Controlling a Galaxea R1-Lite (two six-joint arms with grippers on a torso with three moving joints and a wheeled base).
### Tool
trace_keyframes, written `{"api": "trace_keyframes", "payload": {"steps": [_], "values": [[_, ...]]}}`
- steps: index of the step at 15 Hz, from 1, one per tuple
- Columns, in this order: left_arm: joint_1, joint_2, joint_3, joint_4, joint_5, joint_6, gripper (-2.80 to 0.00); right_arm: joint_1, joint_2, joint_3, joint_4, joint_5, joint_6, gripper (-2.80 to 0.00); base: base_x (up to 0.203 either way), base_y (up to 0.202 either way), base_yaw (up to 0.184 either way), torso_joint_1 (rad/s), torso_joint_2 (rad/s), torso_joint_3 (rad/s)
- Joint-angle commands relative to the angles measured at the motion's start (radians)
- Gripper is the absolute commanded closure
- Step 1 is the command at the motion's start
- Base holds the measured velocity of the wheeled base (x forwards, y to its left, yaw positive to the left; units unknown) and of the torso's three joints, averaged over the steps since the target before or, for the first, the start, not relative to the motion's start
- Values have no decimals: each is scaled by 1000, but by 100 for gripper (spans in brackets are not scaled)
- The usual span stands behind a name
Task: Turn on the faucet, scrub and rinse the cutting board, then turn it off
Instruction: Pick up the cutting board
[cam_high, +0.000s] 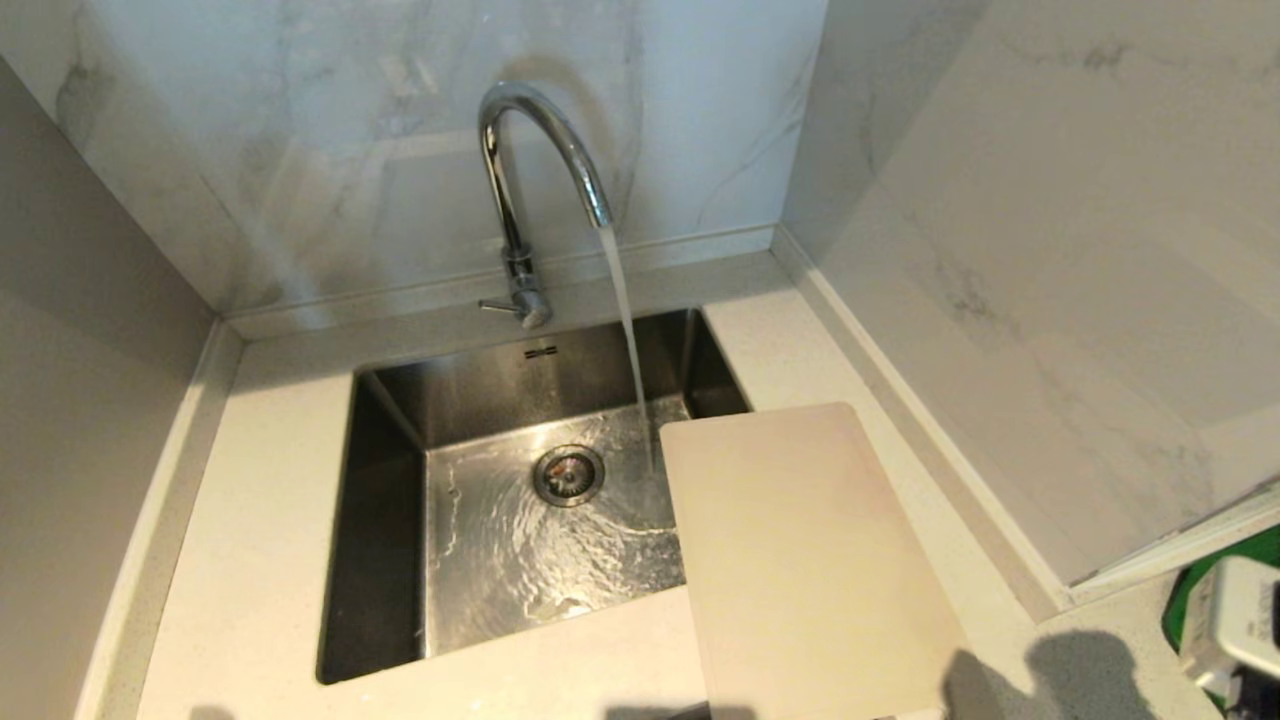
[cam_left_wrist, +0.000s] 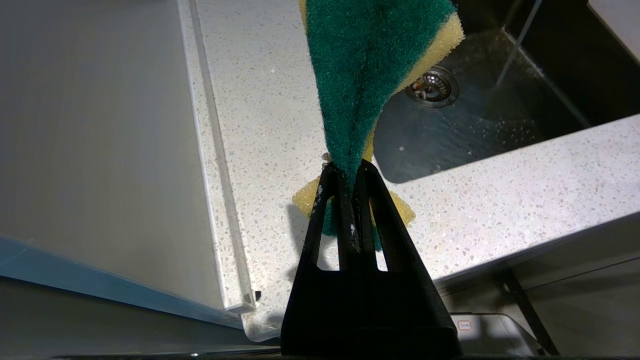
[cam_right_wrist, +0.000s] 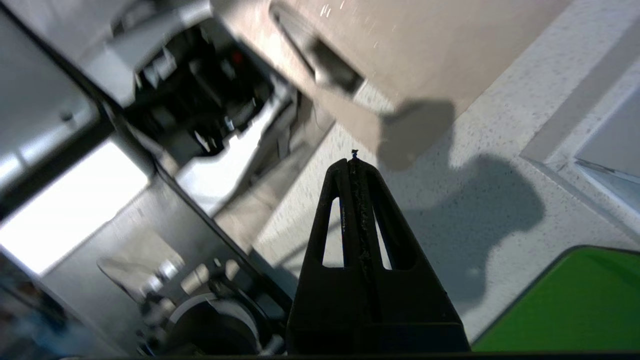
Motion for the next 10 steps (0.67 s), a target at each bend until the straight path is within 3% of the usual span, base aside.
{"api": "trace_keyframes", "payload": {"steps": [1,4,10], "values": [[0,2,0,0,0,0,0,145,50,43,11,-83,-19,0,0,0,0,0,0,0],[0,2,0,0,0,0,0,235,154,70,14,-196,-30,0,0,0,0,0,0,0],[0,2,0,0,0,0,0,348,357,77,-4,-288,-39,0,0,0,0,0,0,0]]}}
